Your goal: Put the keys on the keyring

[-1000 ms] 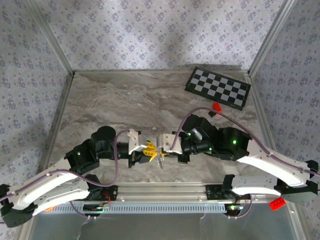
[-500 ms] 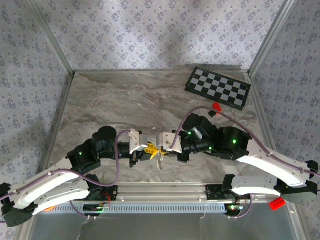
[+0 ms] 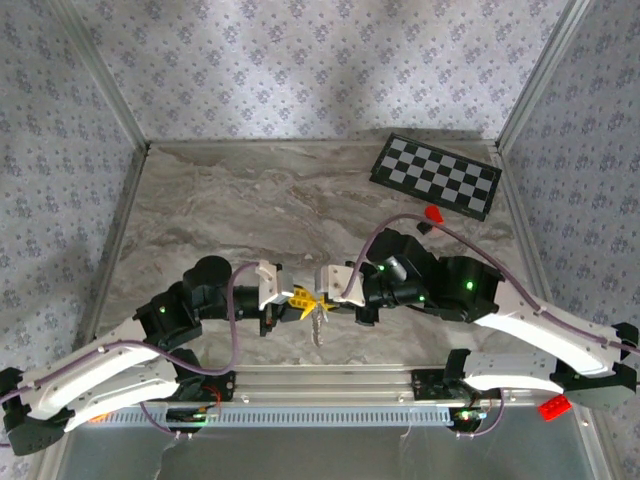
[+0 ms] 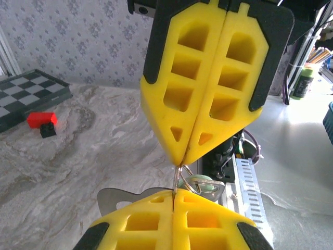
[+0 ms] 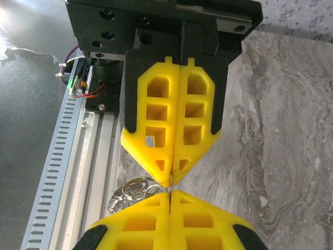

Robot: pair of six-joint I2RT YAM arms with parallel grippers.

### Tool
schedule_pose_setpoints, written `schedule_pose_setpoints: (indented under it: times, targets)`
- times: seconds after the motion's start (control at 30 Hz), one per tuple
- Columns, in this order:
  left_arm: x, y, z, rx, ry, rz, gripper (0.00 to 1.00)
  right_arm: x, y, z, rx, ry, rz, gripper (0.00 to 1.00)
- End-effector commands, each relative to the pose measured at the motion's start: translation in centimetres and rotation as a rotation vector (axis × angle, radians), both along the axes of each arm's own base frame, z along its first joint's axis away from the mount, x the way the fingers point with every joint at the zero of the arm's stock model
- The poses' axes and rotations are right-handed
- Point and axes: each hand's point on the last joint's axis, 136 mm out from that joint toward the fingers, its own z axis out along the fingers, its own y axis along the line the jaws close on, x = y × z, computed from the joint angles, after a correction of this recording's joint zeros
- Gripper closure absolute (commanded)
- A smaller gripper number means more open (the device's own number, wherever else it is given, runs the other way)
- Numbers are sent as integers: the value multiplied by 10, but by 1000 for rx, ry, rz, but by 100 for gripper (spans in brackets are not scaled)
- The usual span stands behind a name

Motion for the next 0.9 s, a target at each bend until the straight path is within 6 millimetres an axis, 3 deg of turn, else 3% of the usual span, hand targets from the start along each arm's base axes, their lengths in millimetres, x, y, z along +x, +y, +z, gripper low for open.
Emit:
schedule_pose_setpoints:
  times: [0.0,0.2,0.27,0.53,0.87]
  targets:
    - [-3,0,35,-136,-51,-3,100,-8,0,12,68,32,15,96]
    - [-4,4,44,-203,-80,1,100,-6,-4,17,181,98,-39,58]
    - [-4,5,48,-223,-95,1,100,-1,-6,20,222,118,-71,52]
    - [-6,6,55,-248,-136,-4,100,7,-14,34,356,218,-120,50]
    - [-5,6,54,-260,-145,0,100,-5,-11,17,342,288,-83,56]
